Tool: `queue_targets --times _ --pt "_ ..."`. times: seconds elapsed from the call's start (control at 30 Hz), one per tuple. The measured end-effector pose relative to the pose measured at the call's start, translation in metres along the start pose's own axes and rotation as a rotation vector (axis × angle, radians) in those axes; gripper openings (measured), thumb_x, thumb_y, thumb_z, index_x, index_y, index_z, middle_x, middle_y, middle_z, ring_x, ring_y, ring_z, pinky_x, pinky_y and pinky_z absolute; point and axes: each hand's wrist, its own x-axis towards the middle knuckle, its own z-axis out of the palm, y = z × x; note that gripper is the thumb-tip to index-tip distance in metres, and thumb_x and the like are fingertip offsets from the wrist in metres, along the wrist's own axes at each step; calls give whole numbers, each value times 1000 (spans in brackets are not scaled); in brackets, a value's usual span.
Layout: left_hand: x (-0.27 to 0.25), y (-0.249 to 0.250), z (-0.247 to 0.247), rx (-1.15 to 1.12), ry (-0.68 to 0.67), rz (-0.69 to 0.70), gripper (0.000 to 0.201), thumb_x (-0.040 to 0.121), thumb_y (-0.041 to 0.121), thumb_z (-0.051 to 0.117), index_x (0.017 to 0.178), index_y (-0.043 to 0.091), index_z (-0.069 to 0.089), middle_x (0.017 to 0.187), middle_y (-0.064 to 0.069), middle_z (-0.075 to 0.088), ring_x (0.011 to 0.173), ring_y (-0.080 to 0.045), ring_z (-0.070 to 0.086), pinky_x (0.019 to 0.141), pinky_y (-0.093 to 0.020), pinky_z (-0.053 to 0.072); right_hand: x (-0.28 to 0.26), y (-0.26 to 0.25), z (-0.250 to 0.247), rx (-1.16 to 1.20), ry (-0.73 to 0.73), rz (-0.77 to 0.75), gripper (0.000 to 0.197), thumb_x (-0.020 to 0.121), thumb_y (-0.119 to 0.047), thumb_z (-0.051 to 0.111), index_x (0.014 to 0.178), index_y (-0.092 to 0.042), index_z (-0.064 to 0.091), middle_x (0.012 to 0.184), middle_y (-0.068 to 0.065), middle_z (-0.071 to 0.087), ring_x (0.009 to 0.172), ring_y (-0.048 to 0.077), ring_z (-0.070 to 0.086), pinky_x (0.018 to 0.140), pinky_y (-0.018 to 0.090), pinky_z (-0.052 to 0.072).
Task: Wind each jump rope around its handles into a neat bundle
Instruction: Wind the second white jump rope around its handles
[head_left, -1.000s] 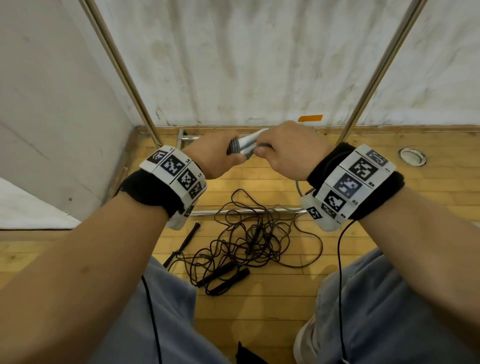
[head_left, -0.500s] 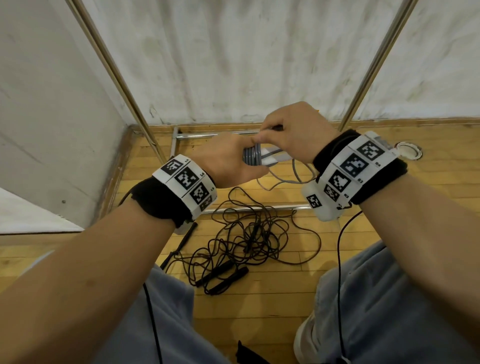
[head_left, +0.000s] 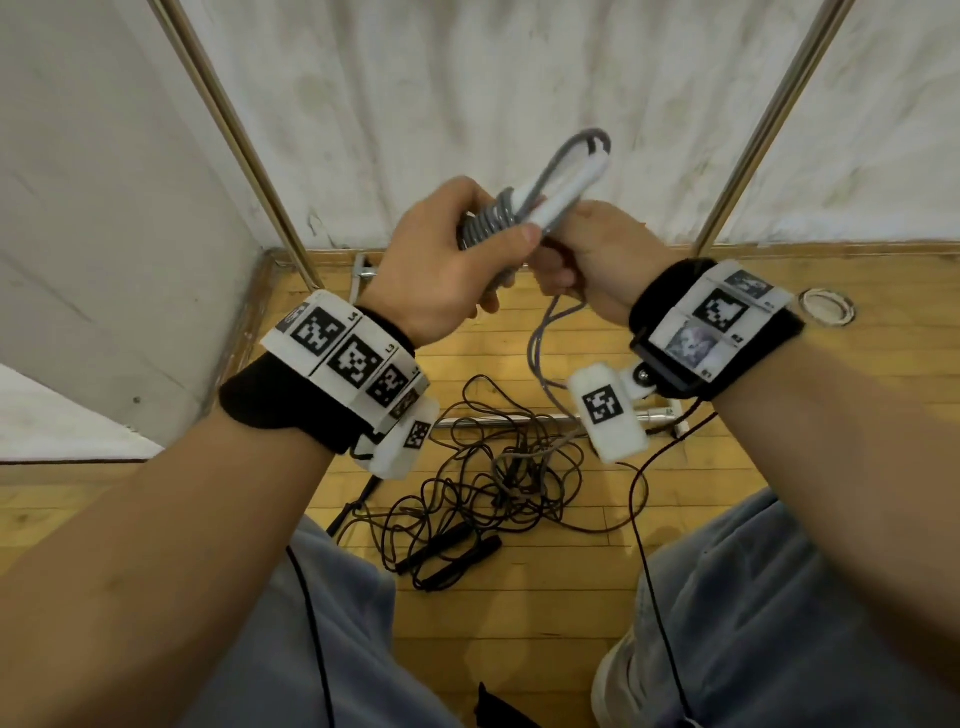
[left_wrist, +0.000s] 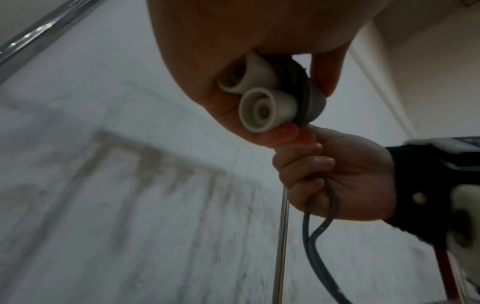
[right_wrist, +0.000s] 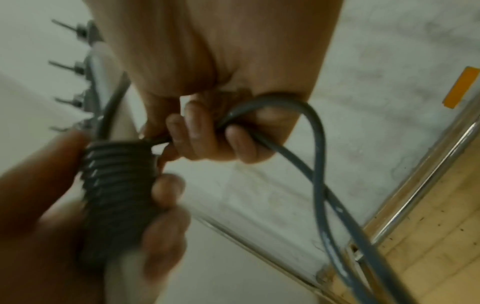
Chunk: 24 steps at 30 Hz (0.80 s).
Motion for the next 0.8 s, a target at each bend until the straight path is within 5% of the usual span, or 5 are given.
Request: queue_targets --times 0.3,0.4,0.53,0.67,0.8 --pt "14 -4 -13 -44 193 -135 21 89 31 59 99 16 51 71 -6 64 48 -26 57 46 -39 44 -4 21 37 -605 193 -138 42 101 -29 35 64 -20 51 57 -7 44 52 8 40 56 26 30" --pt "15 -7 -13 19 192 -154 18 91 28 58 106 19 55 72 -4 64 49 -26 58 47 -42 47 -7 21 38 -802 113 -150 36 101 -31 36 74 -16 54 61 -8 42 54 6 38 50 17 28" --pt "14 -9 -14 113 189 -170 12 89 30 60 92 20 53 74 -6 62 58 -34 64 49 -48 52 -3 11 24 -1030 128 -171 33 96 -33 46 65 -21 44 59 -7 40 54 7 36 50 25 24" --pt "17 -16 -15 219 197 -172 19 89 31 61 93 18 49 79 -7 64 54 -22 62 42 -26 45 -4 7 11 -1090 121 -197 17 91 -26 54 86 -11 60 66 -4 47 62 14 41 54 30 22" --pt "18 -25 -15 299 185 -159 23 89 33 62 96 14 50 86 -9 63 64 -24 66 48 -26 47 -8 15 16 -1191 82 -189 15 95 -24 48 84 -17 54 64 -9 42 60 10 37 49 18 21"
